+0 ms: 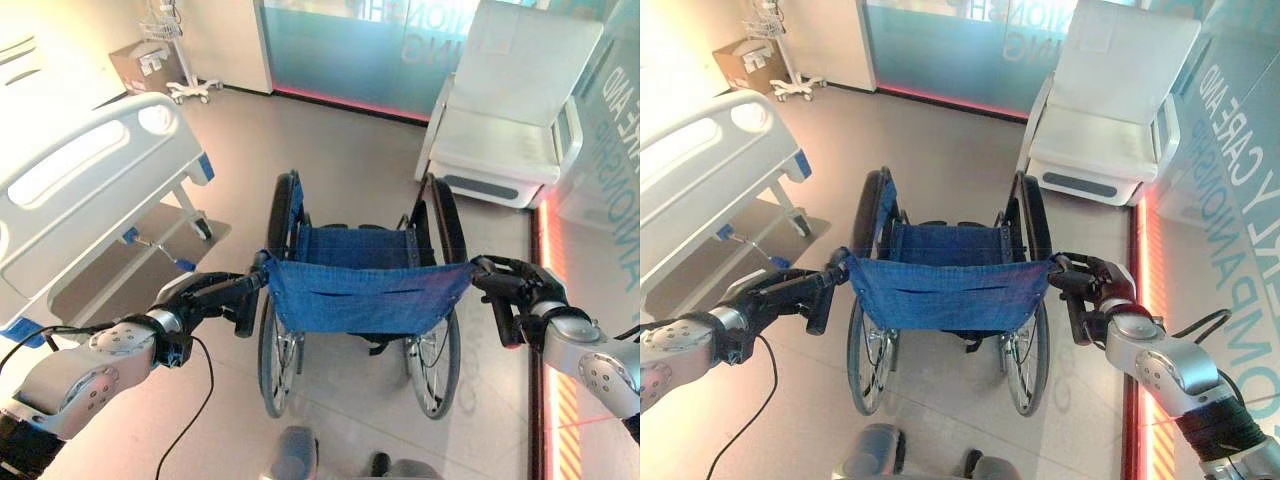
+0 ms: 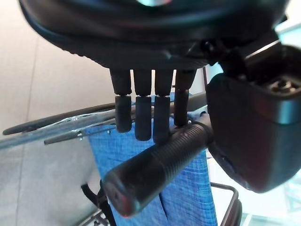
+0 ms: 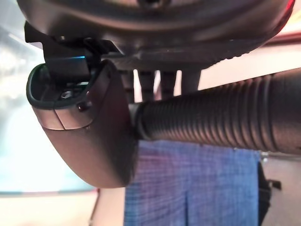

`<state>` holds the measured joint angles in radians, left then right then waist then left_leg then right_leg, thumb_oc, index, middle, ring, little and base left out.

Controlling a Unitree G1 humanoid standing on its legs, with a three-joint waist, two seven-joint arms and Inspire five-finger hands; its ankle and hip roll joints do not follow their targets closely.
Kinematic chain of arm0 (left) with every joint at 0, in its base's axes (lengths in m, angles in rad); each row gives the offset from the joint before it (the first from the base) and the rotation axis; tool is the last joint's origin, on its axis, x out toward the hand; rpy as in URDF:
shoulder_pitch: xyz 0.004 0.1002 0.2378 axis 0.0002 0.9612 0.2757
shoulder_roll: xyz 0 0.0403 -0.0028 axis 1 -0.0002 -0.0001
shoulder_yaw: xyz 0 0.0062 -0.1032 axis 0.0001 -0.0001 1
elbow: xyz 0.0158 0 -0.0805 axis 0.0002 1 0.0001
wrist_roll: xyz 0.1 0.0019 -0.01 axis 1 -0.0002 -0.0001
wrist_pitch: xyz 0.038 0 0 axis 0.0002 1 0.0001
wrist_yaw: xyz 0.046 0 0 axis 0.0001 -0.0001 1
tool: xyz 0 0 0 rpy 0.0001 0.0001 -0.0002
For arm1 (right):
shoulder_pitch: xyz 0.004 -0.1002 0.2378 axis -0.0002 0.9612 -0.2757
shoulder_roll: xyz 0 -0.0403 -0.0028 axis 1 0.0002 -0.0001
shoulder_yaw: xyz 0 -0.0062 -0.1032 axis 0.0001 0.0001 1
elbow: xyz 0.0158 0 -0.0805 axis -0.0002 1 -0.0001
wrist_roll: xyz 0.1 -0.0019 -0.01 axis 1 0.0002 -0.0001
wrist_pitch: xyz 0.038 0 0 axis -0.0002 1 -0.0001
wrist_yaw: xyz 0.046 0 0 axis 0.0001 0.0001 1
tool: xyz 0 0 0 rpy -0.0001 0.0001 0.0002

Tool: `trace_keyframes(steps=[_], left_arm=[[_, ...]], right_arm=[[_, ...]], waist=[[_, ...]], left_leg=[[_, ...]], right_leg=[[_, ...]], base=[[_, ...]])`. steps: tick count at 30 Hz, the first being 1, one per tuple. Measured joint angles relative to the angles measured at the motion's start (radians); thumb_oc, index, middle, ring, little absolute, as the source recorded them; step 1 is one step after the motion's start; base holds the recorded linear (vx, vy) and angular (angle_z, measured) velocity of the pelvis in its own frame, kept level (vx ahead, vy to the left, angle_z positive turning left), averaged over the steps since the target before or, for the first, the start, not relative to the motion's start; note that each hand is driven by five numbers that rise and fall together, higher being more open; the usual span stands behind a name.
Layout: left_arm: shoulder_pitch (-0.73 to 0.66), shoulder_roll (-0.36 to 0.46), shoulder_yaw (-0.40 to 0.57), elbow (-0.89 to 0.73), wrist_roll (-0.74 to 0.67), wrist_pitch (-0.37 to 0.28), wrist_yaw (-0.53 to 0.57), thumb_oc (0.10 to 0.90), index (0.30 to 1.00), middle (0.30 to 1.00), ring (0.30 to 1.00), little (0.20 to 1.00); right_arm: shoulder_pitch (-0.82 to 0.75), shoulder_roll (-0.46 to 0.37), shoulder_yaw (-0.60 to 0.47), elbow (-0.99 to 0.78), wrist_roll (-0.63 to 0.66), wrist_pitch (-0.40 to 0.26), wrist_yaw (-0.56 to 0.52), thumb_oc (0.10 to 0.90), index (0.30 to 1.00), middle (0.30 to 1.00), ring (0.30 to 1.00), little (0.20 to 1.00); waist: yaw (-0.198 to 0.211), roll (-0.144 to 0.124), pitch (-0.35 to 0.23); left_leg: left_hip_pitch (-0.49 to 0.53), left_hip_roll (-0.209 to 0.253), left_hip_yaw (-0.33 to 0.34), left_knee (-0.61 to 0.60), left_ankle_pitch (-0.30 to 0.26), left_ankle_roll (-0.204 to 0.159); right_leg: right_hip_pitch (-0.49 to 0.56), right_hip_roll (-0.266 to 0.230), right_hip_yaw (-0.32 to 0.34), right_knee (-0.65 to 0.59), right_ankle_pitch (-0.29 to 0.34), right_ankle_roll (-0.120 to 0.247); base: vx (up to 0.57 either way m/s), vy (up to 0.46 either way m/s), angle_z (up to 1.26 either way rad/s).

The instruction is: Push the wheelchair next to the bed

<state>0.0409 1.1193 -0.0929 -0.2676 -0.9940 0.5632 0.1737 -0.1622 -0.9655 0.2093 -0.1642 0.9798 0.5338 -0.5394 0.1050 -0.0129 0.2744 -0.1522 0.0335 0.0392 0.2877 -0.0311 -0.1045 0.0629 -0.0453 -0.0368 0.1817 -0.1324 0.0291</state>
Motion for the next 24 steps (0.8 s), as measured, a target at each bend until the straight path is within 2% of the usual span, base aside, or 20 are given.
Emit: trace_keyframes(steps=[1,2,4,7,8,9,10,11,13,14,15,16,17,18,19,20,21,22,23,24], left_arm=[[0.001,-0.024,-0.001,0.002,0.0,0.0,-0.007,0.4,0.3,0.3,0.3,0.3],[0.001,-0.034,-0.003,0.004,0.0,0.0,-0.01,0.4,0.3,0.3,0.3,0.3],[0.001,-0.067,-0.005,-0.001,-0.006,-0.002,-0.023,0.4,0.3,0.3,0.3,0.3],[0.001,-0.095,-0.018,-0.008,-0.031,-0.003,-0.026,0.4,0.3,0.3,0.3,0.3],[-0.01,-0.092,-0.02,-0.015,-0.042,-0.008,-0.032,0.4,0.3,0.3,0.3,0.3],[-0.034,-0.083,-0.019,-0.009,-0.044,-0.014,-0.034,0.4,0.3,0.3,0.3,0.3],[-0.046,-0.086,-0.017,-0.003,-0.055,-0.016,-0.035,0.4,0.3,0.3,0.3,0.3],[-0.061,-0.097,-0.003,0.017,-0.078,-0.017,-0.038,0.4,0.3,0.3,0.3,0.3],[-0.075,-0.125,-0.003,0.038,-0.081,-0.015,-0.052,0.4,0.3,0.3,0.3,0.3],[-0.076,-0.121,0.01,0.038,-0.079,-0.009,-0.069,0.4,0.3,0.3,0.3,0.3],[-0.077,-0.133,0.03,0.051,-0.076,-0.01,-0.08,0.4,0.3,0.3,0.3,0.3],[-0.076,-0.14,0.035,0.063,-0.072,-0.009,-0.085,0.4,0.3,0.3,0.3,0.3],[-0.076,-0.137,0.038,0.067,-0.071,-0.008,-0.09,0.4,0.3,0.3,0.3,0.3],[-0.078,-0.136,0.043,0.075,-0.066,-0.008,-0.096,0.4,0.3,0.3,0.3,0.3],[-0.079,-0.135,0.043,0.087,-0.051,-0.005,-0.096,0.4,0.3,0.3,0.3,0.3],[-0.079,-0.134,0.043,0.11,-0.036,0.0,-0.096,0.4,0.3,0.3,0.3,0.3],[-0.078,-0.132,0.043,0.132,-0.02,0.003,-0.094,0.4,0.3,0.3,0.3,0.3],[-0.078,-0.131,0.042,0.143,-0.017,0.004,-0.092,0.4,0.3,0.3,0.3,0.3],[-0.083,-0.133,0.037,0.157,-0.009,0.005,-0.09,0.4,0.3,0.3,0.3,0.3],[-0.104,-0.142,0.013,0.178,0.001,0.005,-0.09,0.4,0.3,0.3,0.3,0.3]], right_arm=[[-0.002,-0.012,-0.001,0.002,0.0,0.0,0.0,0.4,0.3,0.3,0.3,0.3],[-0.005,-0.016,-0.002,0.007,0.0,-0.001,0.0,0.4,0.3,0.3,0.3,0.3],[-0.032,-0.043,-0.004,0.032,-0.001,-0.008,0.0,0.4,0.3,0.3,0.3,0.3],[-0.045,-0.102,0.006,0.046,-0.021,-0.008,0.015,0.4,0.3,0.3,0.3,0.3],[-0.062,-0.121,0.007,0.055,-0.022,-0.009,0.016,0.4,0.3,0.3,0.3,0.3],[-0.069,-0.11,0.011,0.075,-0.021,-0.009,0.016,0.4,0.3,0.3,0.3,0.3],[-0.063,-0.093,0.007,0.087,-0.021,-0.008,0.016,0.4,0.3,0.3,0.3,0.3],[-0.062,-0.071,0.0,0.099,-0.021,0.003,0.016,0.4,0.3,0.3,0.3,0.3],[-0.037,-0.058,-0.015,0.103,-0.022,0.008,0.014,0.4,0.3,0.3,0.3,0.3],[-0.021,-0.059,-0.016,0.096,-0.023,0.009,0.005,0.4,0.3,0.3,0.3,0.3],[-0.019,-0.051,-0.016,0.09,-0.031,0.009,-0.002,0.4,0.3,0.3,0.3,0.3],[-0.019,-0.049,-0.011,0.081,-0.031,0.01,-0.017,0.4,0.3,0.3,0.3,0.3],[-0.02,-0.041,-0.007,0.077,-0.031,0.01,-0.026,0.4,0.3,0.3,0.3,0.3],[-0.023,-0.035,-0.009,0.077,-0.041,0.01,-0.038,0.4,0.3,0.3,0.3,0.3],[-0.025,-0.033,-0.009,0.077,-0.042,0.01,-0.041,0.4,0.3,0.3,0.3,0.3],[-0.028,-0.033,-0.012,0.077,-0.042,0.009,-0.042,0.4,0.3,0.3,0.3,0.3],[-0.041,-0.027,-0.008,0.077,-0.042,0.009,-0.05,0.4,0.3,0.3,0.3,0.3],[-0.052,-0.016,-0.008,0.078,-0.042,0.009,-0.054,0.4,0.3,0.3,0.3,0.3],[-0.075,-0.007,-0.008,0.078,-0.044,0.009,-0.058,0.4,0.3,0.3,0.3,0.3],[-0.089,-0.004,0.001,0.08,-0.047,0.009,-0.058,0.4,0.3,0.3,0.3,0.3]], waist=[[0.003,0.02,0.002],[0.006,0.026,0.004],[0.017,0.057,0.016],[0.024,0.091,0.008],[0.036,0.116,0.007],[0.037,0.08,0.019],[0.037,0.05,0.019],[0.045,0.0,0.021],[0.044,-0.007,0.012],[0.048,-0.021,0.001],[0.031,-0.036,-0.001],[0.015,-0.037,-0.002],[0.011,-0.036,-0.002],[0.0,-0.034,-0.003],[-0.012,-0.033,-0.003],[-0.012,-0.032,-0.003],[0.0,-0.029,-0.003],[-0.001,-0.024,-0.001],[-0.013,-0.021,0.0],[-0.024,-0.019,0.0]], left_leg=[[0.003,0.001,-0.008,-0.058,0.0,-0.001],[0.004,0.004,-0.012,-0.082,0.0,-0.001],[0.026,0.021,-0.034,-0.142,0.0,-0.001],[0.057,0.02,-0.036,-0.087,-0.01,0.001],[0.071,0.018,-0.036,-0.112,-0.002,0.04],[0.08,-0.005,-0.02,-0.106,0.002,0.048],[0.081,-0.024,-0.016,-0.095,0.002,0.049],[0.057,-0.062,-0.006,-0.039,-0.002,0.056],[0.041,-0.068,0.012,0.025,-0.018,0.081],[0.044,-0.081,0.015,0.023,-0.03,0.164],[0.044,-0.1,0.013,0.024,-0.038,0.18],[0.049,-0.106,0.012,0.017,-0.023,0.192],[0.051,-0.12,0.011,0.01,-0.035,0.196],[0.066,-0.123,-0.011,-0.014,-0.014,0.201],[0.078,-0.128,-0.024,-0.04,-0.005,0.206],[0.089,-0.13,-0.04,-0.067,0.006,0.205],[0.102,-0.132,-0.079,-0.096,0.02,0.195],[0.105,-0.131,-0.107,-0.111,0.031,0.191],[0.104,-0.129,-0.142,-0.127,0.046,0.182],[0.106,-0.134,-0.176,-0.132,0.05,0.174]], right_leg=[[-0.001,0.003,0.008,0.009,0.0,-0.002],[-0.001,0.004,0.016,0.009,0.0,-0.002],[-0.007,0.002,0.076,0.007,0.0,-0.001],[0.006,-0.025,0.104,-0.047,-0.006,0.01],[-0.016,-0.023,0.075,0.049,-0.022,0.016],[-0.036,-0.03,0.027,0.233,-0.087,0.028],[-0.01,-0.037,0.005,0.257,-0.13,0.033],[0.049,-0.061,-0.001,0.181,-0.217,0.068],[0.079,-0.064,-0.009,0.135,-0.215,0.062],[0.081,-0.077,-0.027,0.181,-0.211,0.084],[0.061,-0.086,-0.04,0.273,-0.224,0.098],[0.025,-0.098,-0.063,0.376,-0.213,0.111],[-0.001,-0.103,-0.066,0.42,-0.188,0.119],[-0.041,-0.111,-0.067,0.477,-0.17,0.115],[-0.053,-0.104,-0.068,0.479,-0.173,0.106],[-0.053,-0.093,-0.084,0.417,-0.177,0.099],[-0.052,-0.069,-0.1,0.329,-0.19,0.075],[-0.051,-0.05,-0.114,0.263,-0.19,0.075],[-0.04,-0.024,-0.111,0.155,-0.178,0.057],[-0.023,0.003,-0.099,0.067,-0.115,0.021]], base=[[0.52,0.138,-0.12],[0.5,0.148,-0.27],[0.47,0.174,-0.45],[0.4,0.195,-0.52],[0.59,0.274,-0.33],[0.53,0.233,-0.18],[0.67,0.311,-0.07],[0.54,0.285,0.0],[0.38,0.228,-0.12],[0.23,0.163,-0.1],[0.39,0.24,-0.03],[0.28,0.156,0.1],[0.34,0.13,0.01],[0.23,0.032,0.04],[0.34,0.012,0.03],[0.3,-0.042,-0.11],[0.22,-0.044,-0.26],[0.25,-0.069,-0.21],[0.3,-0.079,0.04],[0.36,-0.088,0.23]])
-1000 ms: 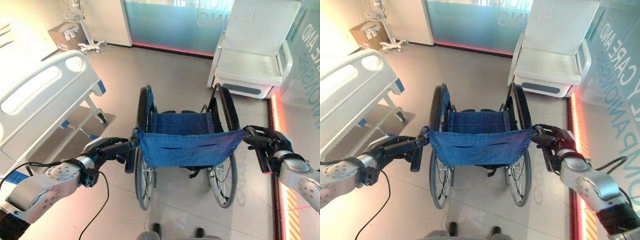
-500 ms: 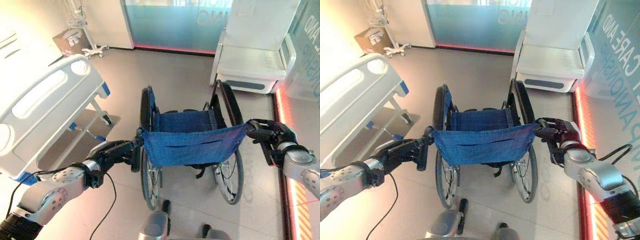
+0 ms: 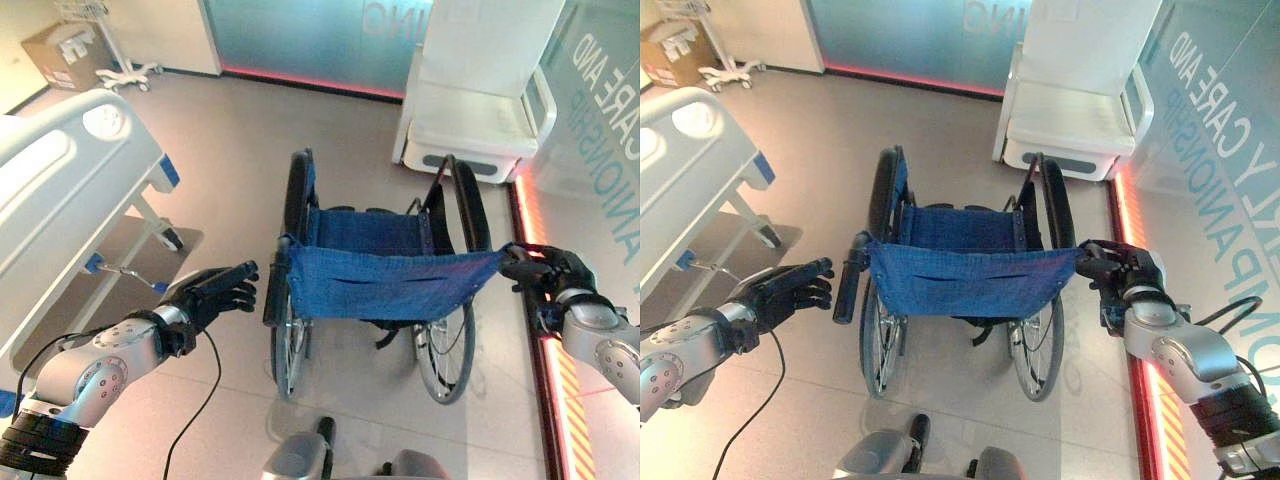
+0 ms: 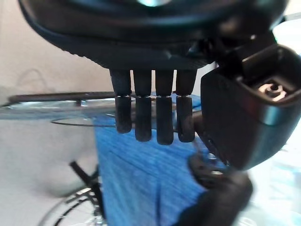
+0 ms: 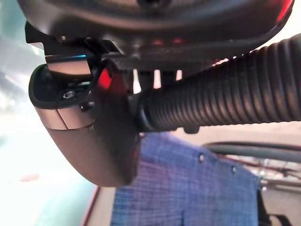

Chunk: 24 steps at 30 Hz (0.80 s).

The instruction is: Push the wheelchair next to the bed

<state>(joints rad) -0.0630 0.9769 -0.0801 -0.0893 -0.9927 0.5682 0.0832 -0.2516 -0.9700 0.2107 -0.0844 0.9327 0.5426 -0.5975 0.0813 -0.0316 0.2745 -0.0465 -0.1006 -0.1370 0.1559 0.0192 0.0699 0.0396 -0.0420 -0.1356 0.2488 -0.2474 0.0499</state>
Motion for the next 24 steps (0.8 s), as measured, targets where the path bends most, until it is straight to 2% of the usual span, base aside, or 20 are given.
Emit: trace_keyframes(steps=[1,2,4,5,6,7,9,10,12,14,15,16,17,18,19,20,21,22,23,24], left_arm=[[-0.016,-0.005,-0.016,0.012,0.002,0.0,0.0,0.4,0.3,0.3,0.3,0.3],[-0.047,-0.031,-0.055,0.033,0.01,-0.001,-0.001,0.4,0.3,0.3,0.3,0.3],[-0.052,-0.051,-0.084,0.034,0.017,-0.005,-0.003,0.4,0.3,0.3,0.3,0.3],[-0.052,-0.072,-0.096,0.043,0.018,-0.008,-0.002,0.4,0.3,0.3,0.3,0.3],[-0.048,-0.077,-0.102,0.042,0.033,-0.011,0.004,0.4,0.3,0.3,0.3,0.3],[-0.048,-0.078,-0.102,0.04,0.04,-0.011,0.007,0.4,0.3,0.3,0.3,0.3],[-0.055,-0.07,-0.088,0.045,0.056,-0.008,0.016,0.4,0.3,0.3,0.3,0.3],[-0.054,-0.069,-0.076,0.061,0.059,-0.008,0.021,0.4,0.3,0.3,0.3,0.3],[-0.052,-0.07,-0.06,0.062,0.068,-0.007,0.036,0.4,0.3,0.3,0.3,0.3],[-0.059,-0.046,-0.054,0.06,0.068,-0.007,0.043,0.4,0.3,0.3,0.3,0.3],[-0.077,-0.046,-0.05,0.062,0.067,-0.007,0.045,0.4,0.3,0.3,0.3,0.3],[-0.077,-0.061,-0.05,0.064,0.067,-0.003,0.046,0.4,0.3,0.3,0.3,0.3],[-0.069,-0.117,-0.05,0.061,0.067,0.006,0.047,0.4,0.3,0.3,0.3,0.3],[-0.045,-0.149,-0.05,0.044,0.065,0.007,0.047,0.4,0.3,0.3,0.3,0.3],[-0.039,-0.147,-0.046,0.014,0.063,0.007,0.047,0.4,0.3,0.3,0.3,0.3],[-0.038,-0.145,-0.041,0.005,0.06,0.007,0.046,0.4,0.3,0.3,0.3,0.3],[-0.037,-0.148,-0.038,-0.001,0.052,0.008,0.047,0.4,0.3,0.3,0.3,0.3],[-0.031,-0.149,-0.027,-0.008,0.048,0.013,0.048,0.4,0.3,0.3,0.3,0.3],[0.005,-0.153,-0.006,-0.033,0.044,0.014,0.062,0.4,0.3,0.3,0.3,0.3],[0.031,-0.14,0.014,-0.049,0.031,0.014,0.073,0.4,0.3,0.3,0.3,0.3]], right_arm=[[-0.001,0.003,0.0,0.0,-0.007,0.0,0.0,0.4,0.3,0.3,0.3,0.3],[-0.001,0.002,0.005,0.005,-0.018,0.0,-0.002,0.4,0.3,0.3,0.3,0.3],[-0.011,-0.003,0.024,0.015,-0.022,0.0,-0.002,0.4,0.3,0.3,0.3,0.3],[-0.018,-0.011,0.042,0.022,-0.022,0.001,-0.002,0.4,0.3,0.3,0.3,0.3],[-0.03,-0.034,0.038,0.014,-0.017,0.005,-0.002,0.4,0.3,0.3,0.3,0.3],[-0.032,-0.038,0.038,0.005,-0.017,0.007,-0.002,0.4,0.3,0.3,0.3,0.3],[-0.045,-0.031,0.035,-0.031,-0.013,0.015,-0.003,0.4,0.3,0.3,0.3,0.3],[-0.037,-0.016,0.029,-0.036,-0.013,0.019,-0.003,0.4,0.3,0.3,0.3,0.3],[-0.015,0.02,0.02,-0.047,-0.012,0.024,-0.004,0.4,0.3,0.3,0.3,0.3],[-0.004,0.064,-0.007,-0.048,-0.012,0.031,-0.007,0.4,0.3,0.3,0.3,0.3],[-0.038,0.072,-0.02,-0.042,-0.01,0.038,-0.007,0.4,0.3,0.3,0.3,0.3],[-0.054,0.068,-0.021,-0.038,-0.011,0.044,-0.005,0.4,0.3,0.3,0.3,0.3],[-0.062,0.025,-0.018,-0.038,-0.013,0.067,0.001,0.4,0.3,0.3,0.3,0.3],[-0.056,-0.01,-0.007,-0.039,-0.013,0.084,0.002,0.4,0.3,0.3,0.3,0.3],[-0.061,-0.046,-0.011,-0.043,-0.01,0.095,0.004,0.4,0.3,0.3,0.3,0.3],[-0.061,-0.051,-0.015,-0.042,-0.005,0.098,0.004,0.4,0.3,0.3,0.3,0.3],[-0.061,-0.057,-0.023,-0.04,-0.003,0.109,0.004,0.4,0.3,0.3,0.3,0.3],[-0.06,-0.061,-0.023,-0.041,0.0,0.113,0.004,0.4,0.3,0.3,0.3,0.3],[-0.052,-0.054,-0.02,-0.042,0.003,0.114,0.004,0.4,0.3,0.3,0.3,0.3],[-0.054,-0.039,-0.006,-0.042,0.002,0.114,0.005,0.4,0.3,0.3,0.3,0.3]], waist=[[-0.009,0.002,0.0],[-0.028,0.007,0.001],[-0.049,0.015,0.014],[-0.062,0.024,0.026],[-0.07,0.034,0.047],[-0.078,0.026,0.048],[-0.125,0.013,0.084],[-0.127,0.0,0.096],[-0.125,-0.049,0.096],[-0.129,-0.103,0.082],[-0.161,-0.117,0.105],[-0.167,-0.1,0.116],[-0.171,-0.039,0.115],[-0.171,0.009,0.079],[-0.17,0.016,0.065],[-0.166,0.006,0.065],[-0.162,-0.003,0.064],[-0.153,-0.007,0.064],[-0.115,-0.003,0.061],[-0.087,-0.007,0.051]], left_leg=[[0.001,-0.003,-0.018,0.001,0.002,-0.006],[0.003,-0.009,-0.014,-0.014,-0.002,-0.039],[0.027,0.015,0.06,-0.017,-0.025,-0.021],[0.057,0.011,0.056,-0.012,-0.027,-0.014],[0.072,-0.004,0.006,-0.005,-0.026,0.006],[0.074,-0.006,-0.017,-0.005,-0.022,0.014],[0.059,-0.001,-0.079,0.022,-0.032,-0.001],[0.058,-0.002,-0.084,0.03,-0.049,-0.002],[0.073,0.005,-0.083,0.028,-0.073,0.021],[0.079,0.021,-0.109,-0.024,-0.092,0.019],[0.004,-0.007,-0.049,0.247,-0.136,-0.02],[-0.01,-0.003,-0.019,0.385,-0.171,-0.055],[-0.01,0.012,0.017,0.647,-0.217,-0.133],[-0.005,0.007,0.01,0.761,-0.197,-0.164],[-0.009,-0.007,-0.013,0.755,-0.182,-0.18],[-0.013,-0.013,-0.016,0.745,-0.159,-0.218],[-0.033,-0.033,-0.011,0.755,-0.094,-0.273],[-0.056,-0.035,0.007,0.792,-0.041,-0.287],[-0.094,-0.02,0.042,0.831,-0.011,-0.225],[-0.111,-0.01,0.068,0.697,-0.097,-0.139]], right_leg=[[0.026,0.007,0.017,-0.032,0.035,-0.006],[0.066,0.015,0.018,-0.059,0.056,-0.011],[0.059,0.007,0.019,0.04,0.025,0.0],[-0.005,-0.008,0.036,0.251,-0.004,0.002],[-0.114,-0.01,0.085,0.36,-0.078,0.01],[-0.15,-0.005,0.114,0.347,-0.08,0.005],[-0.238,-0.002,0.142,0.137,-0.016,0.095],[-0.245,-0.02,0.159,0.043,0.023,0.118],[-0.219,-0.05,0.149,-0.007,0.071,0.139],[-0.205,-0.046,0.141,0.061,0.085,0.109],[-0.199,-0.07,0.104,0.048,0.114,0.078],[-0.184,-0.066,0.089,0.047,0.125,0.061],[-0.144,-0.046,0.044,0.032,0.151,0.021],[-0.15,-0.028,0.007,0.027,0.172,-0.005],[-0.171,-0.025,0.007,0.042,0.175,-0.009],[-0.173,-0.024,0.013,0.045,0.177,-0.008],[-0.164,-0.03,0.022,0.041,0.181,-0.025],[-0.161,-0.03,0.011,0.06,0.171,-0.058],[-0.124,-0.017,0.053,0.012,0.198,-0.075],[-0.105,-0.003,0.083,-0.05,0.224,-0.081]], base=[[0.36,-0.105,0.57],[0.29,-0.094,0.68],[0.47,-0.188,0.52],[0.69,-0.27,0.2],[0.55,-0.2,0.18],[0.68,-0.217,0.33],[0.63,-0.187,0.64],[0.58,-0.169,0.52],[0.56,-0.152,0.55],[0.46,-0.13,0.88],[0.45,-0.147,0.87],[0.54,-0.205,0.86],[0.39,-0.167,0.55],[0.36,-0.162,0.62],[0.34,-0.152,0.5],[0.34,-0.141,0.5],[0.25,-0.094,0.29],[0.32,-0.036,-0.07],[0.32,0.024,-0.49],[0.34,0.03,-0.61]])
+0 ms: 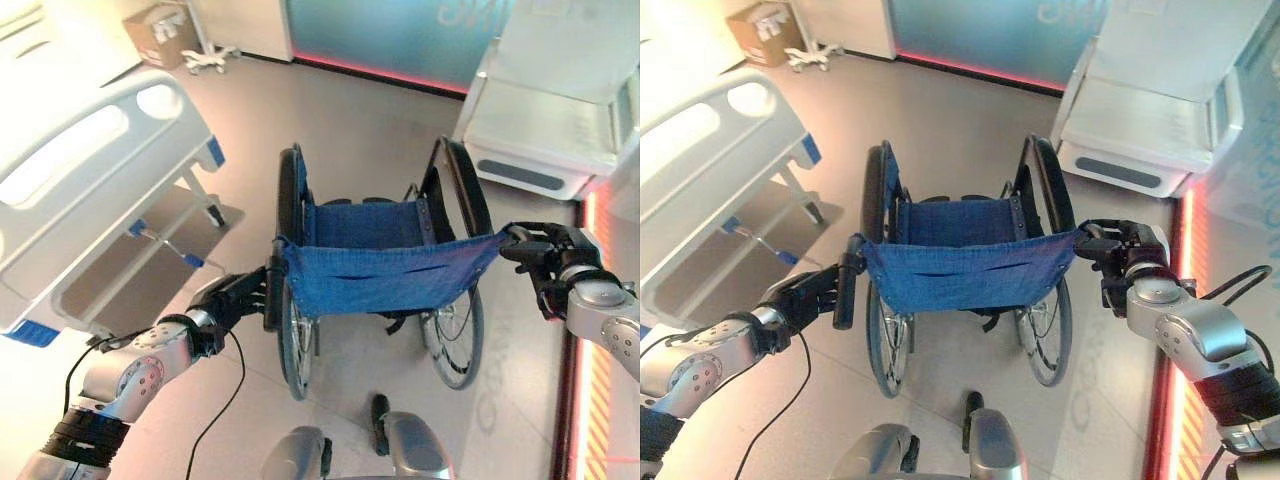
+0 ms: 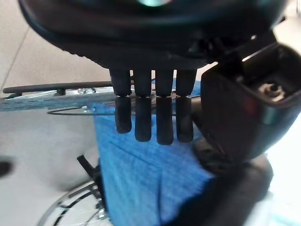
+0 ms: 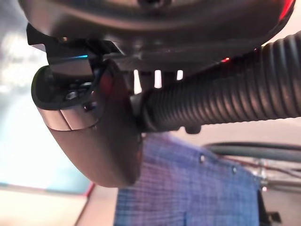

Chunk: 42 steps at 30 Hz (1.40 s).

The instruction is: Push the wheelchair next to the bed

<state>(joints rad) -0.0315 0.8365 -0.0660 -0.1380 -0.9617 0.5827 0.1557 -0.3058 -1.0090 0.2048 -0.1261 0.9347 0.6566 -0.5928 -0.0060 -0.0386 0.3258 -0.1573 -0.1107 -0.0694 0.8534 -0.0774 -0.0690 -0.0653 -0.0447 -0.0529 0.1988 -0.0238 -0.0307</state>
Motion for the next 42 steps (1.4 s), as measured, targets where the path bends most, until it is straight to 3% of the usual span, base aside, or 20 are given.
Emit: trace_keyframes(steps=[2,3,4,5,6,9,11,12,13,14,15,19,24,30,37,42], left_arm=[[0.018,-0.002,0.044,-0.001,-0.017,-0.003,0.011,0.4,0.3,0.3,0.3,0.3],[0.026,-0.003,0.059,0.001,-0.015,-0.008,0.023,0.4,0.3,0.3,0.3,0.3],[0.046,-0.008,0.082,0.001,-0.014,-0.023,0.034,0.4,0.3,0.3,0.3,0.3],[0.061,-0.009,0.097,0.001,-0.013,-0.038,0.036,0.4,0.3,0.3,0.3,0.3],[0.072,-0.009,0.111,0.001,-0.012,-0.049,0.038,0.4,0.3,0.3,0.3,0.3],[0.089,-0.008,0.167,0.002,0.011,-0.08,0.061,0.4,0.3,0.3,0.3,0.3],[0.087,-0.008,0.181,0.002,0.019,-0.1,0.073,0.4,0.3,0.3,0.3,0.3],[0.081,-0.008,0.185,0.001,0.023,-0.114,0.075,0.46,0.389,0.389,0.389,0.389],[0.077,-0.005,0.186,0.002,0.025,-0.125,0.079,0.58,0.571,0.571,0.571,0.571],[0.072,-0.002,0.186,0.004,0.027,-0.131,0.084,0.776,0.865,0.865,0.865,0.865],[0.06,-0.003,0.186,0.004,0.029,-0.133,0.092,0.8,0.9,0.9,0.9,0.9],[0.027,-0.003,0.187,0.004,0.057,-0.144,0.095,0.8,0.9,0.9,0.9,0.9],[0.044,-0.002,0.239,-0.01,0.066,-0.165,0.092,0.8,0.9,0.9,0.9,0.9],[0.163,-0.001,0.294,-0.1,0.068,-0.164,0.009,0.8,0.9,0.9,0.9,0.9],[0.195,0.004,0.302,-0.128,0.103,-0.165,-0.024,0.8,0.9,0.9,0.9,0.9],[0.198,0.013,0.366,-0.151,0.105,-0.222,0.0,0.8,0.9,0.9,0.9,0.9]], right_arm=[[-0.012,0.003,0.003,-0.002,-0.004,0.0,0.002,0.4,0.3,0.3,0.3,0.3],[-0.025,0.016,0.017,0.0,-0.016,0.0,0.006,0.4,0.3,0.3,0.3,0.3],[-0.043,0.023,0.042,0.007,-0.03,0.0,0.014,0.4,0.3,0.3,0.3,0.3],[-0.045,0.028,0.048,0.019,-0.036,0.0,0.035,0.4,0.3,0.3,0.3,0.3],[-0.039,0.033,0.057,0.024,-0.041,0.0,0.049,0.4,0.3,0.3,0.3,0.3],[-0.023,0.055,0.073,0.009,-0.045,-0.01,0.084,0.4,0.3,0.3,0.3,0.3],[-0.01,0.054,0.073,-0.024,-0.057,-0.01,0.105,0.4,0.3,0.3,0.3,0.3],[-0.001,0.043,0.073,-0.045,-0.06,-0.01,0.119,0.4,0.3,0.3,0.3,0.3],[0.002,0.034,0.076,-0.056,-0.062,-0.01,0.14,0.4,0.3,0.3,0.3,0.3],[0.002,0.046,0.08,-0.057,-0.064,-0.01,0.141,0.4,0.3,0.3,0.3,0.3],[0.004,0.05,0.084,-0.058,-0.063,-0.01,0.141,0.4,0.3,0.3,0.3,0.3],[0.002,0.042,0.082,-0.045,-0.064,-0.01,0.138,0.4,0.3,0.3,0.3,0.3],[0.006,0.041,0.061,-0.003,-0.064,-0.01,0.131,0.4,0.3,0.3,0.3,0.3],[0.062,0.042,-0.018,-0.006,-0.064,-0.01,0.117,0.4,0.3,0.3,0.3,0.3],[0.071,0.041,-0.042,-0.007,-0.062,-0.01,0.103,0.4,0.3,0.3,0.3,0.3],[0.077,0.039,-0.052,-0.008,-0.061,-0.01,0.102,0.4,0.3,0.3,0.3,0.3]], waist=[[0.031,-0.011,-0.002],[0.049,-0.012,-0.002],[0.077,-0.006,0.001],[0.11,0.011,0.001],[0.128,0.027,0.001],[0.142,0.019,-0.007],[0.127,0.025,-0.019],[0.12,0.038,-0.028],[0.11,0.062,-0.041],[0.106,0.051,-0.044],[0.098,0.031,-0.049],[0.096,0.026,-0.048],[0.132,0.029,-0.047],[0.189,0.03,-0.046],[0.201,0.031,-0.045],[0.211,0.031,-0.045]], left_leg=[[0.012,0.025,0.01,-0.356,-0.025,0.031],[0.025,0.029,-0.006,-0.537,-0.012,0.018],[0.041,0.044,-0.042,-0.679,0.019,-0.028],[0.038,0.066,-0.065,-0.687,0.039,-0.056],[0.034,0.084,-0.064,-0.671,0.048,-0.061],[0.04,0.094,-0.029,-0.681,0.049,-0.063],[0.043,0.096,-0.012,-0.685,0.049,-0.062],[0.058,0.105,-0.006,-0.696,0.063,-0.05],[0.078,0.121,-0.013,-0.721,0.174,0.026],[0.087,0.119,-0.006,-0.731,0.177,0.055],[0.109,0.099,-0.007,-0.753,0.185,0.045],[0.138,0.073,-0.027,-0.783,0.198,0.026],[0.15,0.07,-0.034,-0.79,0.193,0.02],[0.139,0.071,-0.035,-0.787,0.195,0.023],[0.121,0.071,-0.039,-0.777,0.195,0.023],[0.116,0.07,-0.043,-0.773,0.195,0.023]], right_leg=[[0.028,0.008,0.02,-0.082,0.037,-0.016],[0.041,0.017,0.031,-0.103,0.045,-0.017],[0.062,0.042,0.069,-0.11,0.049,-0.02],[0.084,0.073,0.097,-0.111,0.042,-0.029],[0.114,0.097,0.105,-0.109,0.028,-0.038],[0.147,0.103,0.088,-0.101,-0.007,-0.054],[0.158,0.1,0.052,-0.111,-0.018,-0.038],[0.162,0.107,0.025,-0.106,-0.032,-0.021],[0.162,0.133,0.003,-0.081,-0.058,0.0],[0.158,0.128,-0.008,-0.061,-0.078,0.005],[0.156,0.112,-0.014,-0.052,-0.09,0.016],[0.205,0.083,-0.037,-0.105,-0.091,0.023],[0.231,0.083,-0.07,-0.106,-0.113,0.014],[0.23,0.088,-0.108,-0.094,-0.135,0.002],[0.231,0.092,-0.152,-0.093,-0.147,-0.011],[0.232,0.096,-0.157,-0.094,-0.15,-0.013]], base=[[0.29,0.042,-0.53],[0.27,0.018,-0.76],[0.18,-0.003,-0.99],[0.14,0.023,-1.08],[0.13,0.039,-0.82],[0.08,0.048,-0.65],[0.03,0.027,-0.44],[0.01,0.011,-0.38],[0.0,0.01,-0.39],[0.01,0.012,-0.23],[0.0,0.0,0.0],[0.0,0.012,0.2],[-0.02,-0.013,0.27],[-0.05,-0.032,0.21],[-0.04,-0.025,0.15],[-0.06,-0.045,0.04]])
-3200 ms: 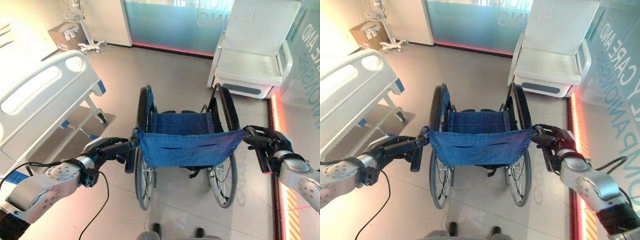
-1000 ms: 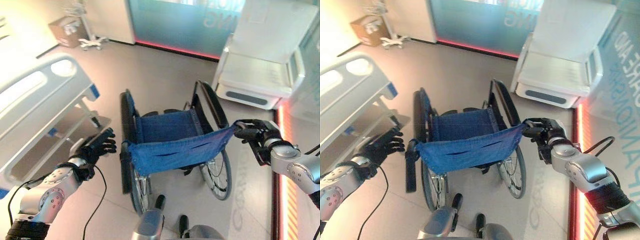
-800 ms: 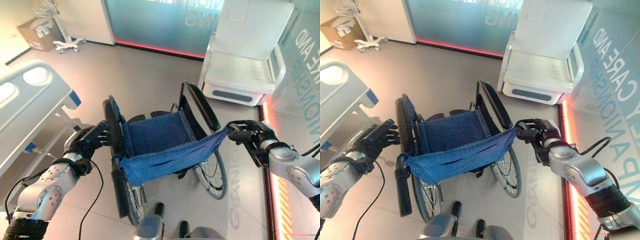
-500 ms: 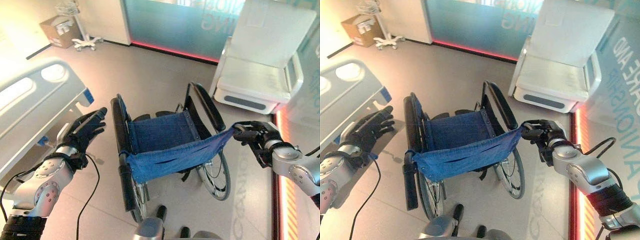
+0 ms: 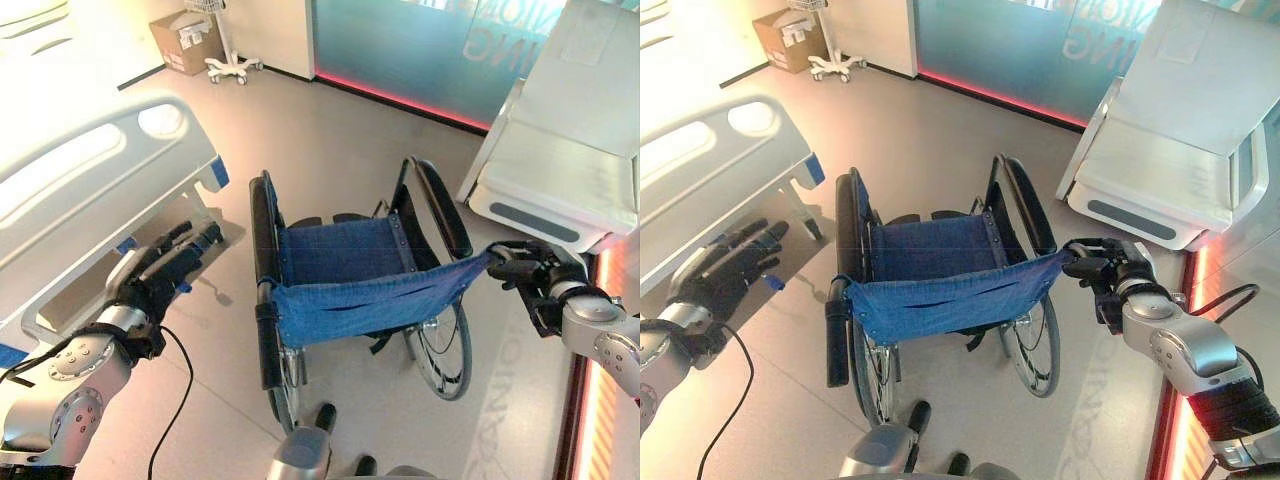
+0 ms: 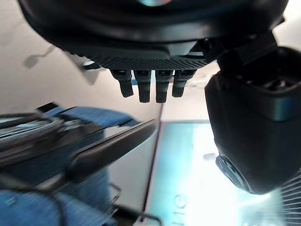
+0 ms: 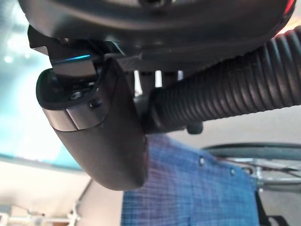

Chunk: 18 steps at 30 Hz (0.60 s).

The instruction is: Push the wheelchair next to the bed

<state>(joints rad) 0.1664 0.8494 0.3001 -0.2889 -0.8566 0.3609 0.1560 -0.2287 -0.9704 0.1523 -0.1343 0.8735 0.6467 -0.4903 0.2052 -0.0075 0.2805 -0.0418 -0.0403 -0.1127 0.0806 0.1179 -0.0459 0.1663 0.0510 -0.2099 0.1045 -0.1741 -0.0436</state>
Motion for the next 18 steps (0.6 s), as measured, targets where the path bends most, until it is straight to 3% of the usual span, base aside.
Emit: trace_keyframes(steps=[4,10,12,15,18], left_arm=[[0.042,0.003,0.115,-0.049,0.0,-0.009,-0.023,0.8,0.9,0.9,0.9,0.9],[0.081,0.01,0.128,-0.048,0.031,-0.035,-0.042,0.8,0.9,0.9,0.9,0.9],[0.099,0.011,0.13,-0.048,0.039,-0.043,-0.055,0.8,0.9,0.9,0.9,0.9],[0.113,0.011,0.14,-0.047,0.038,-0.043,-0.088,0.8,0.9,0.9,0.9,0.9],[0.113,0.011,0.14,-0.045,0.029,0.011,-0.158,0.8,0.9,0.9,0.9,0.9]], right_arm=[[0.036,-0.002,-0.033,-0.014,0.0,0.0,-0.004,0.4,0.3,0.3,0.3,0.3],[0.039,0.0,-0.035,-0.004,0.0,0.0,-0.025,0.4,0.3,0.3,0.3,0.3],[0.039,0.003,-0.031,0.007,-0.001,-0.001,-0.034,0.4,0.3,0.3,0.3,0.3],[0.039,0.01,-0.027,0.027,-0.003,-0.001,-0.042,0.4,0.3,0.3,0.3,0.3],[0.039,0.012,-0.027,0.063,-0.005,-0.015,-0.042,0.4,0.3,0.3,0.3,0.3]], waist=[[0.002,0.0,0.0],[0.005,0.015,0.006],[0.011,0.013,0.007],[0.021,0.012,0.007],[0.03,0.006,0.004]], left_leg=[[-0.01,-0.004,-0.02,0.013,0.0,0.0],[-0.032,0.0,-0.023,0.019,0.003,-0.003],[-0.036,-0.005,-0.024,0.019,0.026,-0.038],[-0.037,-0.008,-0.023,0.029,0.035,-0.05],[-0.059,-0.009,-0.022,0.064,0.033,-0.052]], right_leg=[[0.003,0.001,-0.02,-0.01,-0.002,-0.003],[0.005,0.016,-0.049,-0.008,-0.005,-0.008],[0.008,0.009,-0.068,-0.013,-0.004,-0.012],[0.019,0.003,-0.094,-0.014,-0.003,-0.019],[0.023,-0.003,-0.127,-0.017,-0.003,-0.022]], base=[[-0.07,-0.065,0.15],[-0.07,-0.087,0.16],[-0.06,-0.052,0.17],[-0.08,-0.034,0.17],[-0.06,-0.017,0.18]])
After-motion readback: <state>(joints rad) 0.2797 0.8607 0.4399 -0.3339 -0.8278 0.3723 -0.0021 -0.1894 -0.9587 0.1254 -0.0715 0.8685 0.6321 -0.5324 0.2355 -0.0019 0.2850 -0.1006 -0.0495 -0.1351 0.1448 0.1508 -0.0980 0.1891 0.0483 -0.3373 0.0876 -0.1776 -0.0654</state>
